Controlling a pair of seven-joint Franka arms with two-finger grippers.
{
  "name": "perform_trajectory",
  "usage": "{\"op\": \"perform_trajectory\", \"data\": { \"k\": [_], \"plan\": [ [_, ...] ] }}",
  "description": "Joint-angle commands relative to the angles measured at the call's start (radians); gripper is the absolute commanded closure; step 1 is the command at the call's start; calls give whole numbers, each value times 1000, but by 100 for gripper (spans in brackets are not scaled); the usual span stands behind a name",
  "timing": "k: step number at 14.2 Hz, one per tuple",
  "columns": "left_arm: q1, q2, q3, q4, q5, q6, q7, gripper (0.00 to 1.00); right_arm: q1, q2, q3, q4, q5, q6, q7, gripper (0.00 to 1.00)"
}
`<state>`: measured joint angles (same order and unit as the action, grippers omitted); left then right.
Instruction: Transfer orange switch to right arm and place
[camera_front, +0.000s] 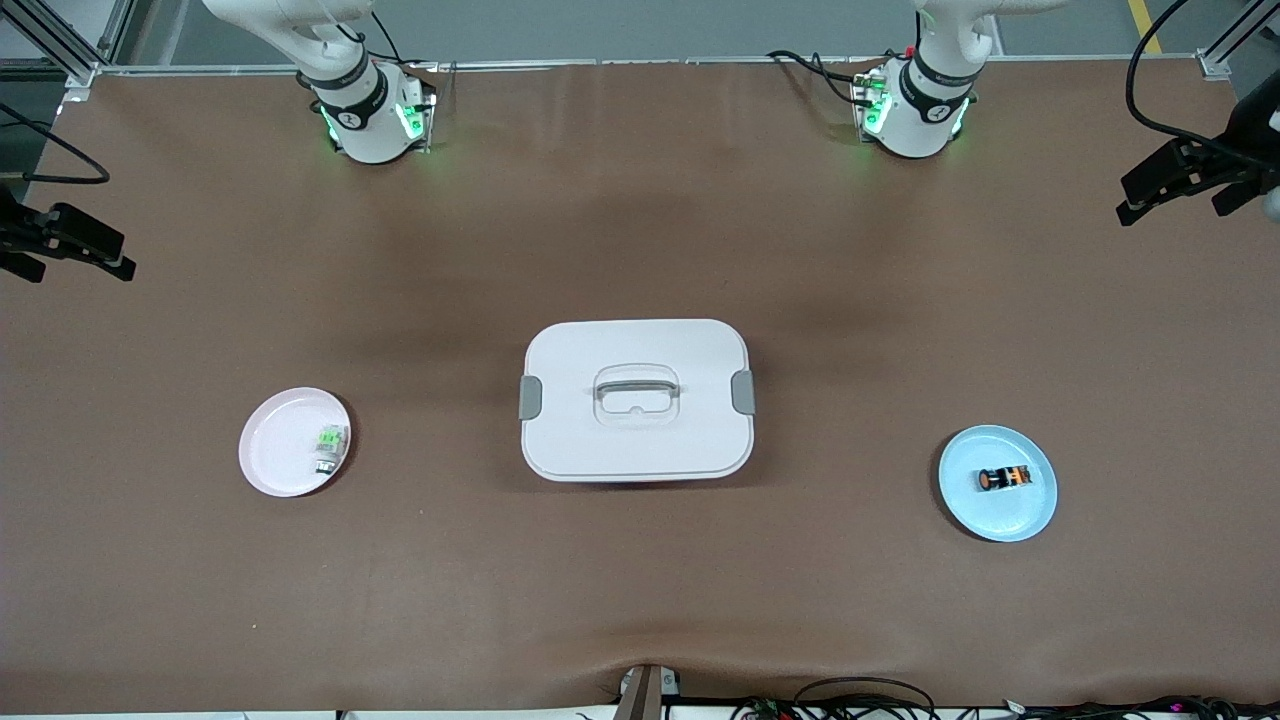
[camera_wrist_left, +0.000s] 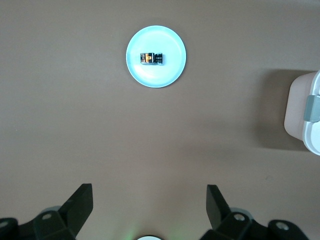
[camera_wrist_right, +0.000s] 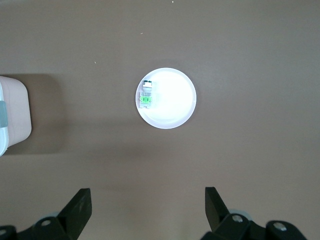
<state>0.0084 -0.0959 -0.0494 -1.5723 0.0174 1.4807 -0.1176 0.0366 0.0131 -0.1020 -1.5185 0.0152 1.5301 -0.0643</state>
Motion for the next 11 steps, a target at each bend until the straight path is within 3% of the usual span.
{"op": "perform_trajectory", "data": {
  "k": [1,8,11],
  "plan": [
    [-1,11,-4,18,16,-16,13,0,-12,-10,13,-11,-12,4,8,0],
    [2,60,-4,25,23,-2,21,0,-15,-10,13,-11,-11,4,8,0],
    [2,88,-3,-21,50,91,12,0,-15,-10,13,-11,-11,4,8,0]
  ]
}}
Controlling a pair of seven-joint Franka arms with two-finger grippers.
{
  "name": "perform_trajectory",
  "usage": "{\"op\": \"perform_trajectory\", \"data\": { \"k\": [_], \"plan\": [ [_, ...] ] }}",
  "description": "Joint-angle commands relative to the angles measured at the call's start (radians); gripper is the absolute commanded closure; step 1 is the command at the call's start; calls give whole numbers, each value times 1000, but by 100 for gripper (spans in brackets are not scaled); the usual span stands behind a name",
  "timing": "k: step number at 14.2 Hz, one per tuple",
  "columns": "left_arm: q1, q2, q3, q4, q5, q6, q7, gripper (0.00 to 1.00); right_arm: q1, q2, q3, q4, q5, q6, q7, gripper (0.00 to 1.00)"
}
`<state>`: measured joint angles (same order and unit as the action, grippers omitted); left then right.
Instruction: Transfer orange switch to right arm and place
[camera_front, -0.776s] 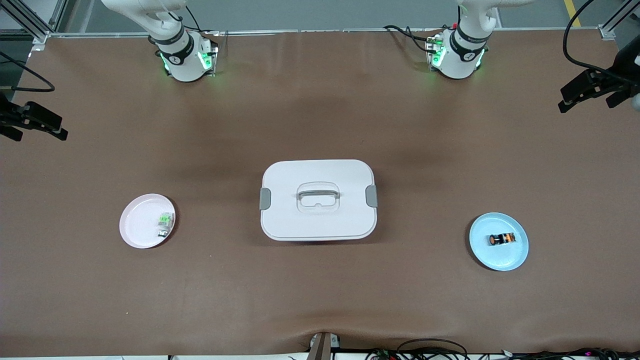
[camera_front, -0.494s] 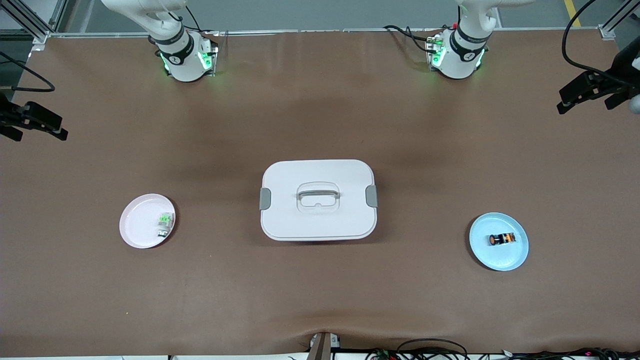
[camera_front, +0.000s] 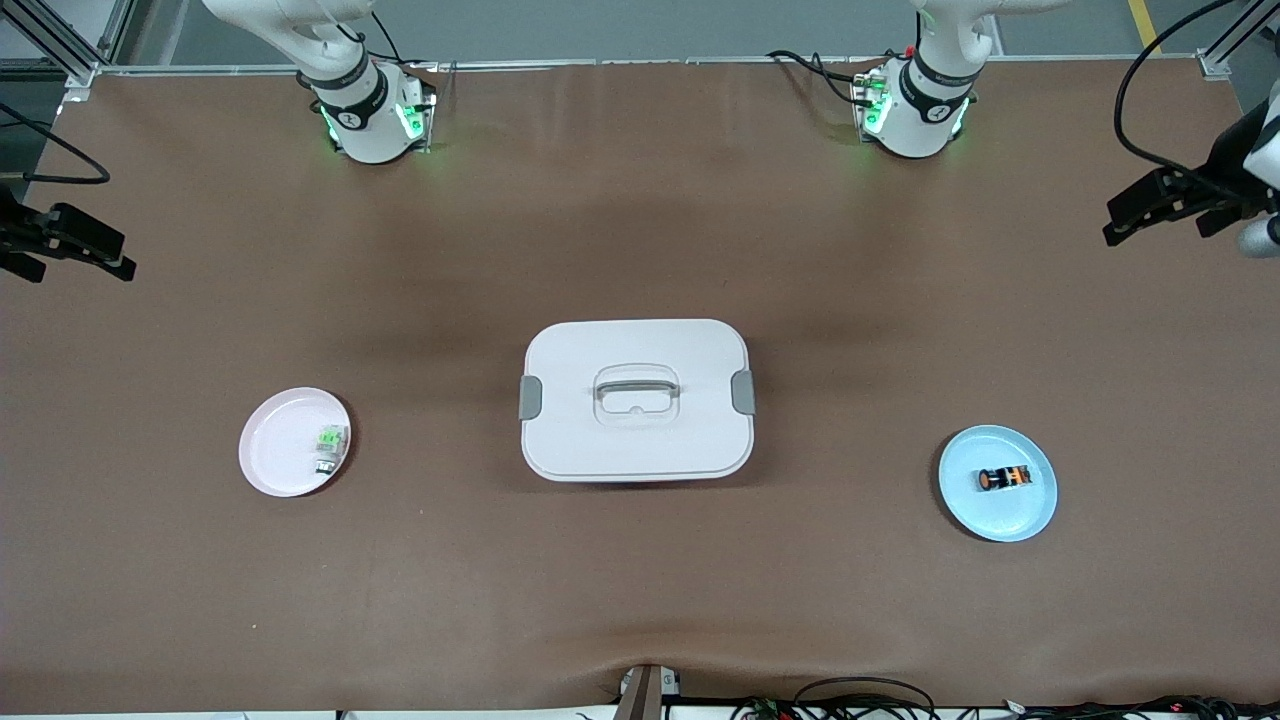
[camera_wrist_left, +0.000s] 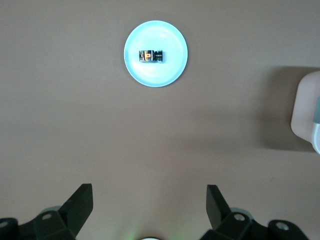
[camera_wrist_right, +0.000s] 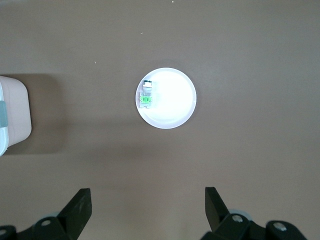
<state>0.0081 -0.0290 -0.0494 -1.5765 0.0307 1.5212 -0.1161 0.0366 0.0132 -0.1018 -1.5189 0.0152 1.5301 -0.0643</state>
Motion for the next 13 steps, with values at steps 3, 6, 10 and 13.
{"op": "perform_trajectory", "data": {
  "k": [3,6,10,13],
  "plan": [
    [7,35,-3,-114,44,196,1,0,-15,-10,13,-11,-11,2,8,0],
    [35,89,-4,-141,46,270,1,0,-15,-10,13,-11,-11,2,8,0],
    [49,118,-3,-210,44,394,1,0,-15,-12,13,-11,-12,4,8,0],
    [65,168,-3,-214,46,462,1,0,-15,-10,13,-10,-8,16,8,0]
  ]
}}
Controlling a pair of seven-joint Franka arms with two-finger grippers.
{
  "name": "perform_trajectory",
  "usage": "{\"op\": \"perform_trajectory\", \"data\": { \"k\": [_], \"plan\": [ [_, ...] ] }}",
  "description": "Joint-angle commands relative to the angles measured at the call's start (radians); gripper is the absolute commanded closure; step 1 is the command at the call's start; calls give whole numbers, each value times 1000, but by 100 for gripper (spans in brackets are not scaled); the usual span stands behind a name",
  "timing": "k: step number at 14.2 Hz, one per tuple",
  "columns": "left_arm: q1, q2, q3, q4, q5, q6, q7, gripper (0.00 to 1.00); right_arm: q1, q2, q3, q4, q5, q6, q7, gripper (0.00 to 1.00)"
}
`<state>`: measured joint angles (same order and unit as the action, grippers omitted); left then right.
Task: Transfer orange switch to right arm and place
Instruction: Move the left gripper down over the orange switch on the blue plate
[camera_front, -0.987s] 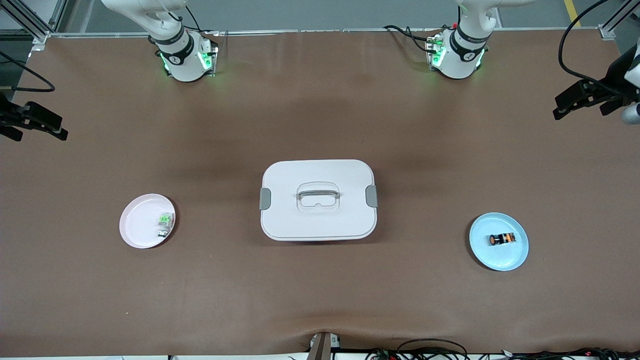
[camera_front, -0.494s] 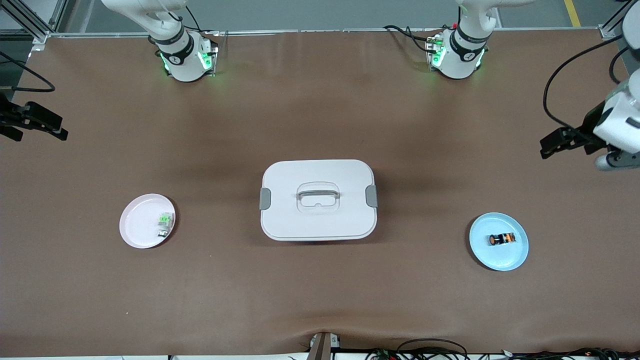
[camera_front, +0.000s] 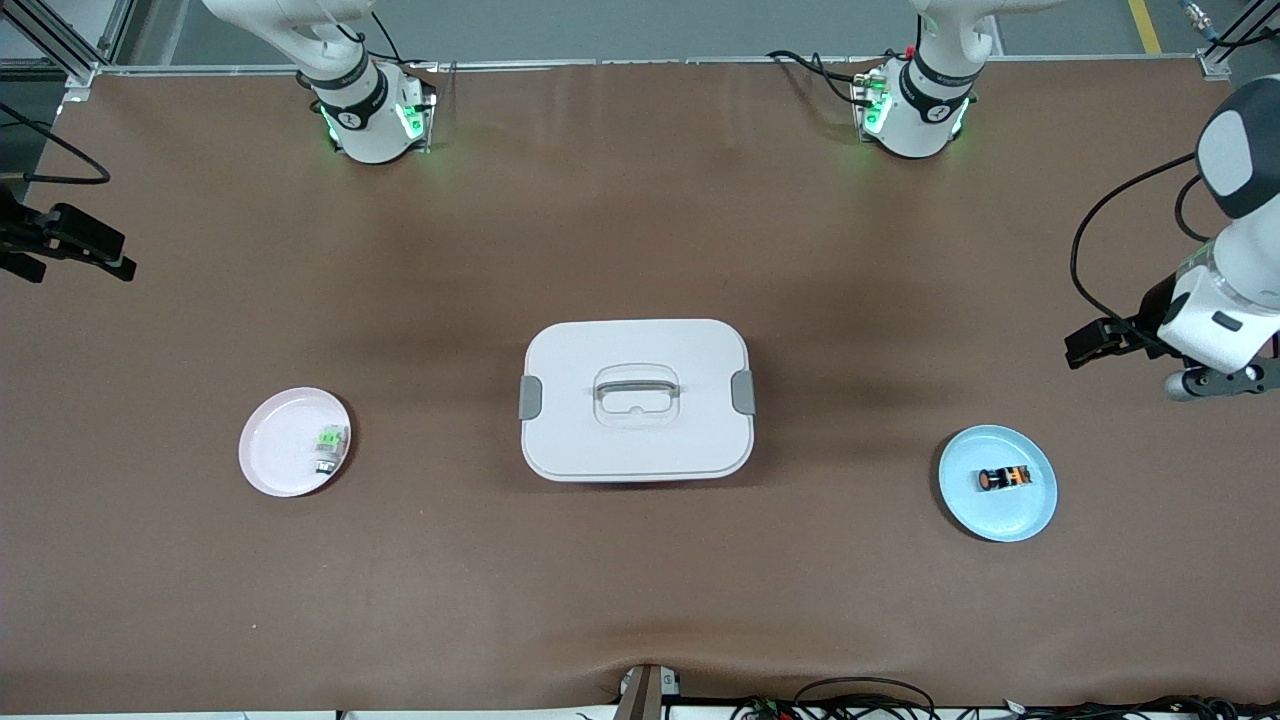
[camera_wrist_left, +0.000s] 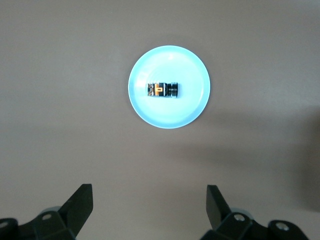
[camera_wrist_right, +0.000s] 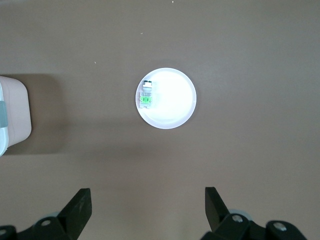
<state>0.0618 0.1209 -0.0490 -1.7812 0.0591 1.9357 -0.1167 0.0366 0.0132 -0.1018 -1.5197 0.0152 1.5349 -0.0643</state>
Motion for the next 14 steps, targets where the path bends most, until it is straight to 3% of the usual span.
{"op": "perform_trajectory", "data": {
  "k": [1,14],
  "plan": [
    [13,35,-3,-9,18,69,2,0,-15,-10,13,-10,-8,16,8,0],
    [35,321,-2,-3,8,411,-23,0,-40,-9,11,-13,-1,1,8,0]
  ]
}}
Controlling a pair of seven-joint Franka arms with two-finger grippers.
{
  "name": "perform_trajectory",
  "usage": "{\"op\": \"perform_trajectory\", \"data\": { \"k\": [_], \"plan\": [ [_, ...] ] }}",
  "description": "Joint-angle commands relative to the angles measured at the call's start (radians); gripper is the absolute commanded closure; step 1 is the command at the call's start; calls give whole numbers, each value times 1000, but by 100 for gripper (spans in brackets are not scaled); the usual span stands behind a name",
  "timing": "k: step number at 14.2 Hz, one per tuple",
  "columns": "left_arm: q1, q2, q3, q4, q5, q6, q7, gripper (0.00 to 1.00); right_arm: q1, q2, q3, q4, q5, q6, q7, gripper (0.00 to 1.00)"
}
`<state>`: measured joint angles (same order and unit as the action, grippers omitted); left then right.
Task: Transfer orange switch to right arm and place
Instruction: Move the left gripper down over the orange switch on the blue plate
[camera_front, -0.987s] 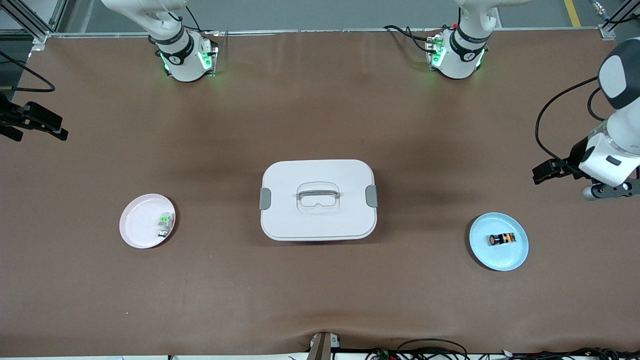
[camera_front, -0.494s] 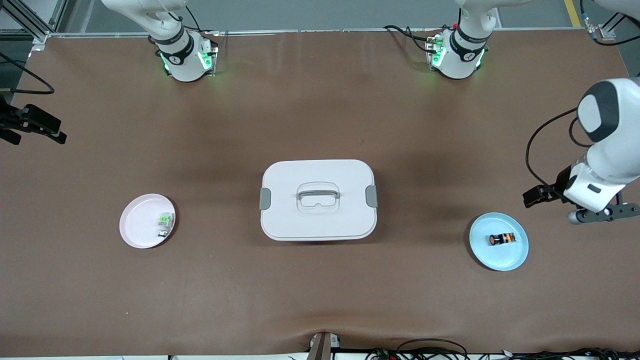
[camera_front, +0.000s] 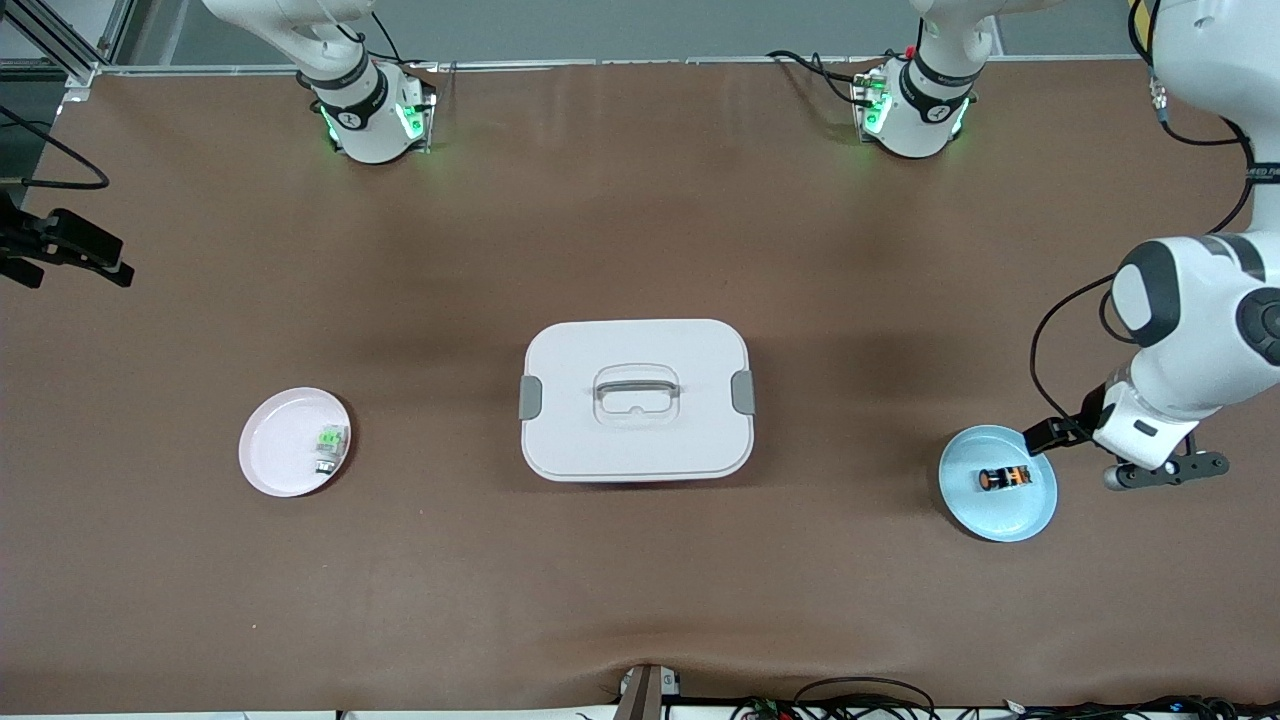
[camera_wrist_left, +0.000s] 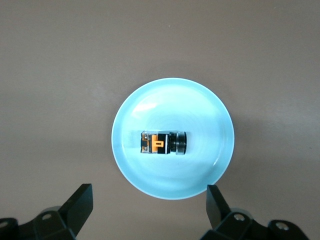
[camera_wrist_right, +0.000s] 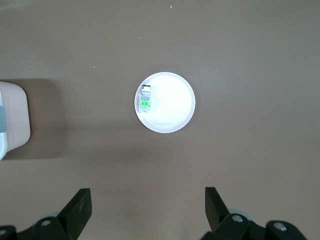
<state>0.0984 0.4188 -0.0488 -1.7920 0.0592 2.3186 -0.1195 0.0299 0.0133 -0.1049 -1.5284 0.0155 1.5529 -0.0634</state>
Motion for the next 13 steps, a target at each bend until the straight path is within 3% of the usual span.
{"op": "perform_trajectory", "data": {
  "k": [1,13],
  "plan": [
    [-2,41,-2,8,8,47,-32,0,-34,-10,13,-4,-2,-26,7,0],
    [-6,219,-2,94,34,81,6,0,-28,2,17,-3,3,-11,7,0]
  ]
}}
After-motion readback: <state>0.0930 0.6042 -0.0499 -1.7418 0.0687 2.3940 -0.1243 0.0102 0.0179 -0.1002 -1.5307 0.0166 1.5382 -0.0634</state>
